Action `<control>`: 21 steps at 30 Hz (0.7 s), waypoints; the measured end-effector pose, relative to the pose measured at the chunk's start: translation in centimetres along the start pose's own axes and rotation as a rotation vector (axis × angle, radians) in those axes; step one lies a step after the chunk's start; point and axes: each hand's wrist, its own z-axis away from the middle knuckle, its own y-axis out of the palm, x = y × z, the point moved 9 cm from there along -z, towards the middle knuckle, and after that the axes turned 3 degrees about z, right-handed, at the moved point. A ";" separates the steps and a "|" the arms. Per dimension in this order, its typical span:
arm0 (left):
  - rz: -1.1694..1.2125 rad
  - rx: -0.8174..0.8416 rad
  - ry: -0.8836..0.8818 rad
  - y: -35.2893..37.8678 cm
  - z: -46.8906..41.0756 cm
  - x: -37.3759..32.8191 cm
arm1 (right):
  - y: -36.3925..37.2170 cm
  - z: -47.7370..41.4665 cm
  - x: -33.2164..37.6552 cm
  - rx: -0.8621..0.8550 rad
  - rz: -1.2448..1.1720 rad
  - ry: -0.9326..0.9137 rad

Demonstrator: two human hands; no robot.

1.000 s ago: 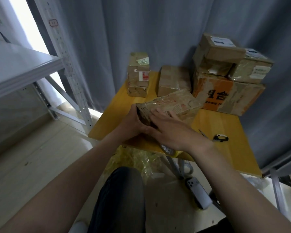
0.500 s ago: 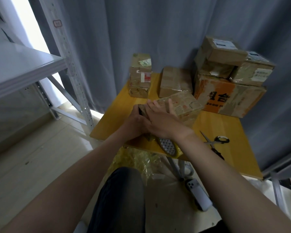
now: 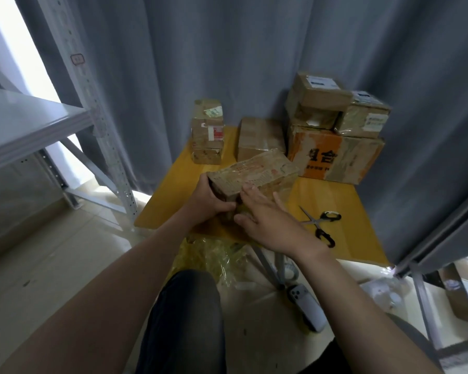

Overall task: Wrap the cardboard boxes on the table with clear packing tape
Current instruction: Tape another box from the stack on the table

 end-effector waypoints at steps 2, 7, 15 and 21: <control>0.012 0.003 -0.019 0.1 0.1 -0.2 | -0.9 0.9 -1.7 -0.205 -0.148 0.072; 0.053 -0.011 -0.052 0.0 1.2 -0.7 | 0.7 3.3 -6.8 -0.249 -0.728 0.370; 0.370 -0.075 -0.231 -0.1 2.0 0.1 | -4.5 1.9 -3.8 -0.474 -1.013 0.099; 0.318 -0.100 -0.167 -1.7 0.7 0.4 | -3.6 -2.2 -2.5 -0.497 -1.047 0.086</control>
